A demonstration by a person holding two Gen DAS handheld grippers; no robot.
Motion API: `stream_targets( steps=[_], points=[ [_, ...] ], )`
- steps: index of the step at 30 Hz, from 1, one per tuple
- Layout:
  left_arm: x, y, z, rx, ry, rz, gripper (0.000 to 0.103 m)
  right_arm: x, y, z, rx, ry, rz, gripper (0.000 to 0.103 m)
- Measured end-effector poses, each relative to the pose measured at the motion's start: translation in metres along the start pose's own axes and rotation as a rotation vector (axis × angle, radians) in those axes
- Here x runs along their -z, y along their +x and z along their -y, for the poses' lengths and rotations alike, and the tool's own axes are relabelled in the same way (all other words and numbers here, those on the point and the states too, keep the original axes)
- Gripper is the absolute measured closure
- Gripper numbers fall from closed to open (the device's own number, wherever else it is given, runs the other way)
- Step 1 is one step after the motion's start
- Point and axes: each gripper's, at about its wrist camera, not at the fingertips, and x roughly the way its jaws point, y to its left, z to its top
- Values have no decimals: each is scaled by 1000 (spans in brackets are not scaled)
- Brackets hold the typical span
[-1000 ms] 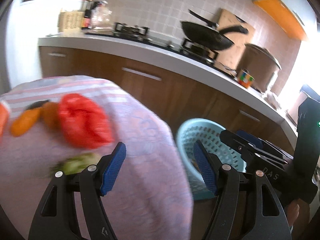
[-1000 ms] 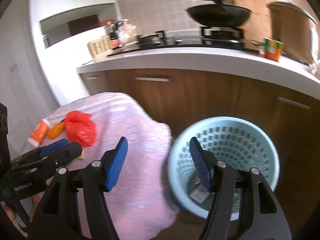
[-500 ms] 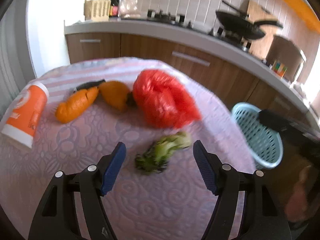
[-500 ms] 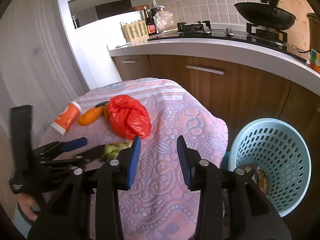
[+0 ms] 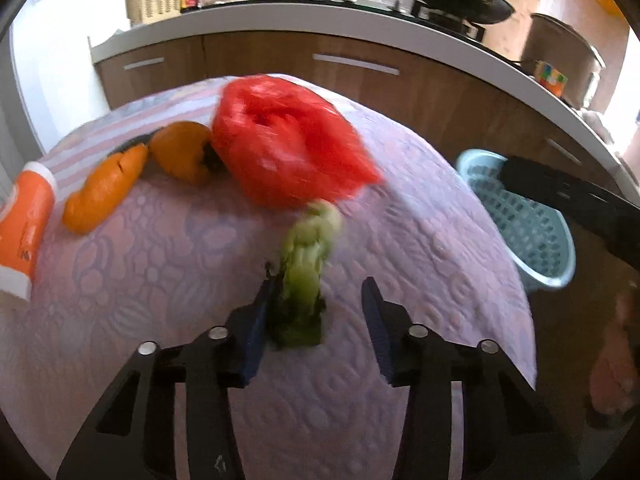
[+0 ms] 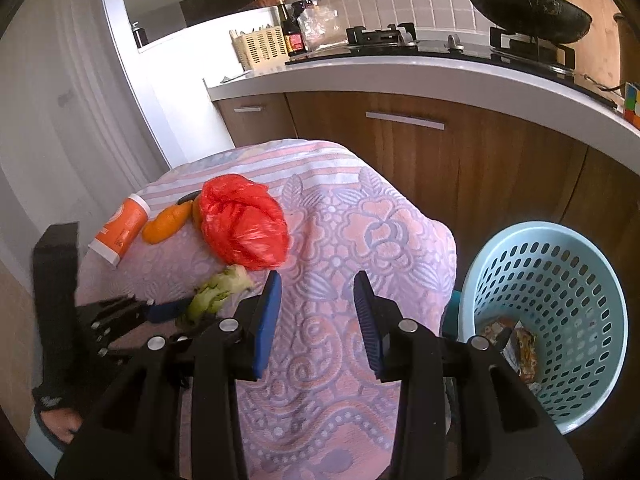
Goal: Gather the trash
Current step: 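Grasp the green vegetable stalk with the left gripper while the right grasps the red plastic bag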
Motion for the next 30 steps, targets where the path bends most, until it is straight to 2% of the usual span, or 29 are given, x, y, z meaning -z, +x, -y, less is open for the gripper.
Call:
stream_targets(
  steps=[2, 10, 12, 14, 16, 25, 30],
  points=[
    [2, -3, 3, 6, 2, 4, 63, 0, 2, 1, 3, 5, -5, 69],
    [-13, 14, 5, -57, -3, 7, 63, 2, -1, 2, 13, 7, -14, 69],
    [-14, 15, 6, -68, -6, 12, 67, 1, -5, -1, 21, 0, -15, 69],
    [-12, 15, 7, -108, 4, 19, 80, 1, -10, -5, 26, -11, -6, 69],
    [-10, 14, 7, -117, 10, 26, 83, 0, -15, -10, 24, -30, 6, 69],
    [6, -16, -3, -100, -62, 84, 84, -8, -12, -42, -9, -110, 24, 69],
    [19, -36, -28, -103, -159, 122, 84, -16, 0, -60, -40, -145, 31, 69]
  ],
)
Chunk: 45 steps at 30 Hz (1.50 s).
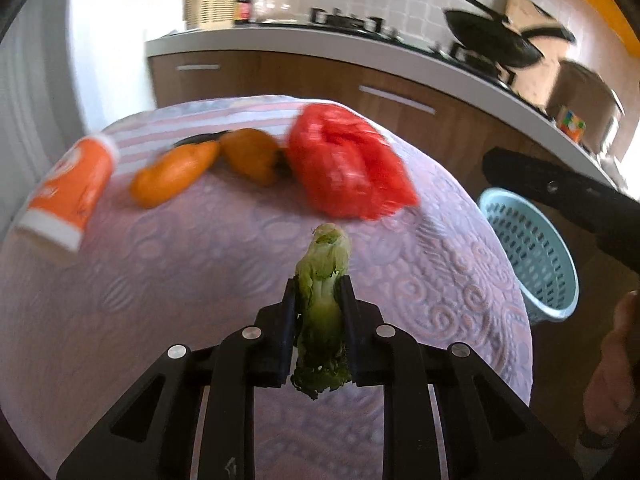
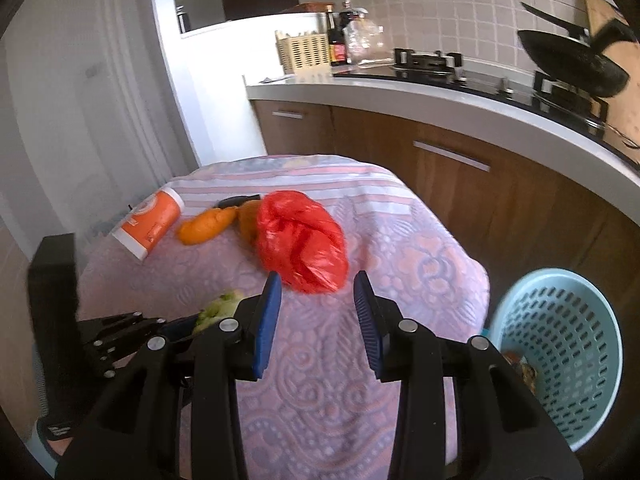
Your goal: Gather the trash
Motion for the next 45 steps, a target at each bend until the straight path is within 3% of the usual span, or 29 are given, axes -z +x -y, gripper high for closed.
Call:
stream_targets(
  steps=[11, 13, 15, 19, 23, 27, 30, 34, 37, 45],
  points=[
    [9, -11, -48, -84, -130, 60, 84, -17, 67, 1, -70, 47, -62, 67],
    [9, -13, -51, -91, -137, 72, 84, -22, 77, -4, -73, 41, -67, 47],
    [10, -15, -48, -101, -128, 84, 84, -25, 86, -8, -73, 39, -63, 34],
    [12, -17, -47, -103, -114, 90, 84, -30, 111, -14, -23, 9, -88, 26],
    [12, -16, -47, -89, -113, 87, 84, -26, 127, -15, 29, -17, -105, 26],
    [11, -15, -45, -88, -105, 87, 84, -24, 129, -4, 32, 25, -115, 49],
    [11, -16, -45, -92, -107, 95, 84, -23, 119, 3, 10, 44, -99, 58],
    [11, -21, -42, -74, -101, 108, 84, -19, 99, 7, -1, 58, -77, 62],
    [7, -26, -34, -19, -105, 113, 84, -15, 79, 16, 2, 79, -55, 63],
    [-21, -34, 21, 88, -17, 144, 84, -5, 23, 62, 26, 163, 8, 63]
  ],
)
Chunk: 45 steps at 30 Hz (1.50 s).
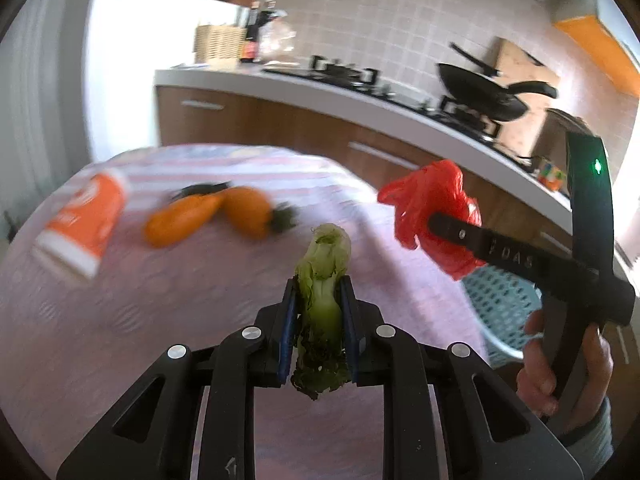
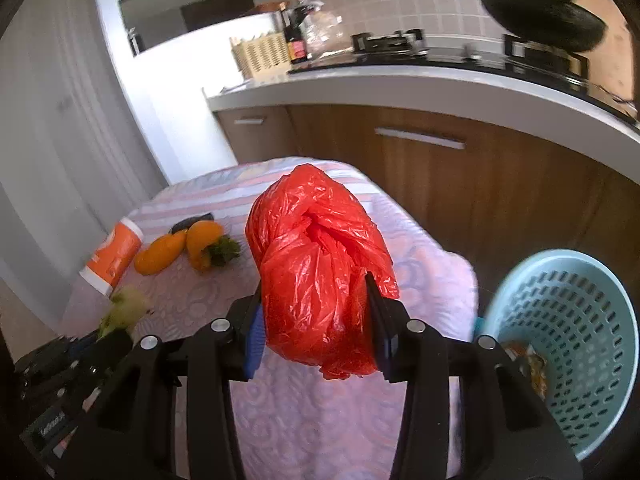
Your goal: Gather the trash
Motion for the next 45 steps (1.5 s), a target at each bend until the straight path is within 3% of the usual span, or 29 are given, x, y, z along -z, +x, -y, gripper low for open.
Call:
stream_targets(
  steps=[3, 9, 16, 24, 31, 33, 34, 35, 45],
  points=[
    [-7, 6, 30, 47, 48, -2, 84, 2, -18, 27, -32, 78, -1, 63],
    [-18, 37, 92, 159, 130, -53, 84, 9, -54, 71, 38, 135, 48, 63],
    [-21, 96, 155, 264, 145, -157, 84, 25, -81, 130, 212, 199, 76, 63],
    [-7, 141, 210, 299, 209, -246, 84, 50, -81, 211, 257, 365, 16, 62],
    [5, 162, 226, 312, 232, -290, 83, 59, -73, 233, 263, 404, -8, 55],
    [7, 164, 226, 311, 232, -288, 67, 60, -73, 236, 261, 417, -9, 49],
    [6, 164, 225, 304, 226, -286, 49, 61, -73, 238, 260, 424, -10, 44],
    [5, 163, 224, 299, 219, -278, 43, 60, -72, 237, 263, 428, -11, 42],
    [-5, 139, 197, 287, 174, -226, 44, 53, -77, 223, 258, 388, 5, 42]
  ],
)
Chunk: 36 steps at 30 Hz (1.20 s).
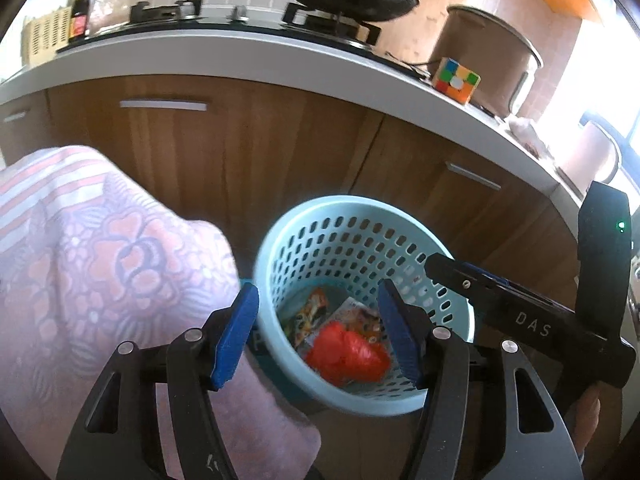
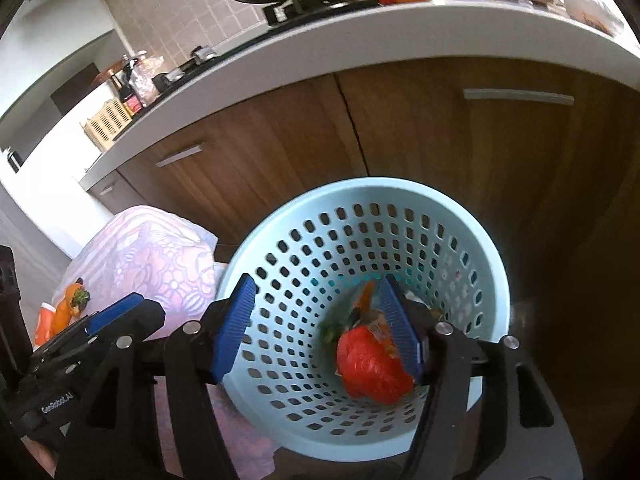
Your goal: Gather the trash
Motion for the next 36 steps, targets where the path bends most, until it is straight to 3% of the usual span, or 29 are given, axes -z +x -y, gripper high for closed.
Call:
stream_targets(
  steps=[11, 21, 27, 33, 36],
  points=[
    [17, -73, -58, -75, -93, 121, 44, 5, -18, -88, -99, -163, 27, 42],
    [54, -155, -155, -236, -234, 200, 44, 19, -17, -187, -195, -337, 10, 42],
    [63, -195, -204, -330, -297, 241, 44, 32, -7, -247, -250, -433, -8, 48],
    [44, -196, -245, -453, -278, 174, 40, 40, 9, -290, -395, -477, -15, 57],
    [33, -185, -263, -486, -275, 143, 40, 42, 23, -308, -379, -488, -43, 60]
  ],
)
